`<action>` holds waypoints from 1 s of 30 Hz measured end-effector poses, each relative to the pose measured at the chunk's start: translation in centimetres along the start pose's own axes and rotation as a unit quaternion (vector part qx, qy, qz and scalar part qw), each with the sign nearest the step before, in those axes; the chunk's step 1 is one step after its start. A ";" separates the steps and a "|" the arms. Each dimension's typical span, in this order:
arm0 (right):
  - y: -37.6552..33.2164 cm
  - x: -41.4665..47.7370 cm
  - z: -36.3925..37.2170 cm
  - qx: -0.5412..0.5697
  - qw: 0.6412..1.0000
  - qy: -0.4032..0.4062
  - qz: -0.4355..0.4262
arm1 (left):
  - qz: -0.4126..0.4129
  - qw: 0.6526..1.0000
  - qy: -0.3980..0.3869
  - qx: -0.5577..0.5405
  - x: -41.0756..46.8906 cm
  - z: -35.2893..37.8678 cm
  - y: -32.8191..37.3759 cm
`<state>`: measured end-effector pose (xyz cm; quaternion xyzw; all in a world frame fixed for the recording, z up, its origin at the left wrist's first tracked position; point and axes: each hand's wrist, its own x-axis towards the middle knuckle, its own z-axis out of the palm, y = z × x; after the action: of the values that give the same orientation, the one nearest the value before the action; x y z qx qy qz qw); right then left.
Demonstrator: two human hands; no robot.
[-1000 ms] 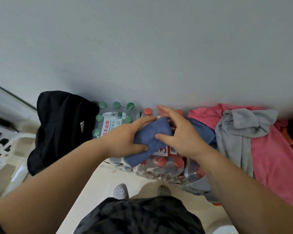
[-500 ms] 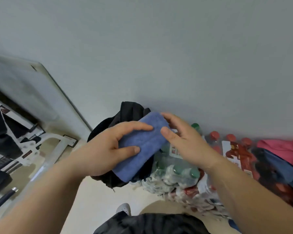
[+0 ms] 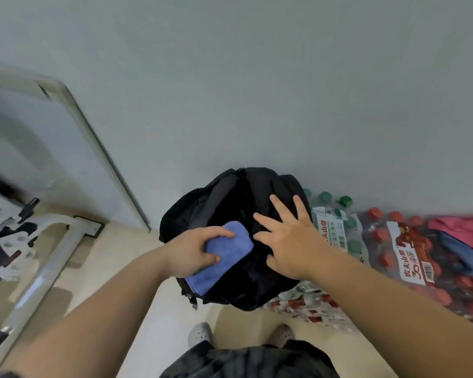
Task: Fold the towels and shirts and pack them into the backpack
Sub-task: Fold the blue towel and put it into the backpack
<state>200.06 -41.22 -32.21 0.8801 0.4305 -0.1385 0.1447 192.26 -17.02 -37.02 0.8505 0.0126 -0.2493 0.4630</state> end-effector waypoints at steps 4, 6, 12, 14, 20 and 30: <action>0.8 0.0 0.1 -0.050 0.995 -0.048 0.071 | -0.040 0.984 -0.038 0.167 4.5 1.3 -1.2; 1.3 -0.1 0.4 -0.060 0.991 -0.061 0.099 | -0.086 0.969 -0.020 0.232 5.2 0.6 -1.9; 3.0 -0.6 1.0 -0.030 0.982 -0.082 0.167 | -0.165 0.956 0.052 0.236 3.6 -1.4 -5.9; 2.8 -0.6 0.8 -0.012 0.984 -0.062 0.164 | -0.177 0.956 0.054 0.228 3.7 -1.6 -5.8; 3.2 0.0 -0.2 0.004 0.992 -0.010 0.123 | -0.122 0.986 0.116 0.002 7.9 0.8 0.5; 5.8 -0.2 1.4 0.003 0.997 0.002 0.080 | -0.125 0.966 0.182 -0.131 17.8 7.2 -2.3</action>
<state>204.36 -45.28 -32.64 0.9126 0.3582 -0.1260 0.1513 204.31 -25.20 -49.79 0.8052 0.2354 -0.1422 0.5253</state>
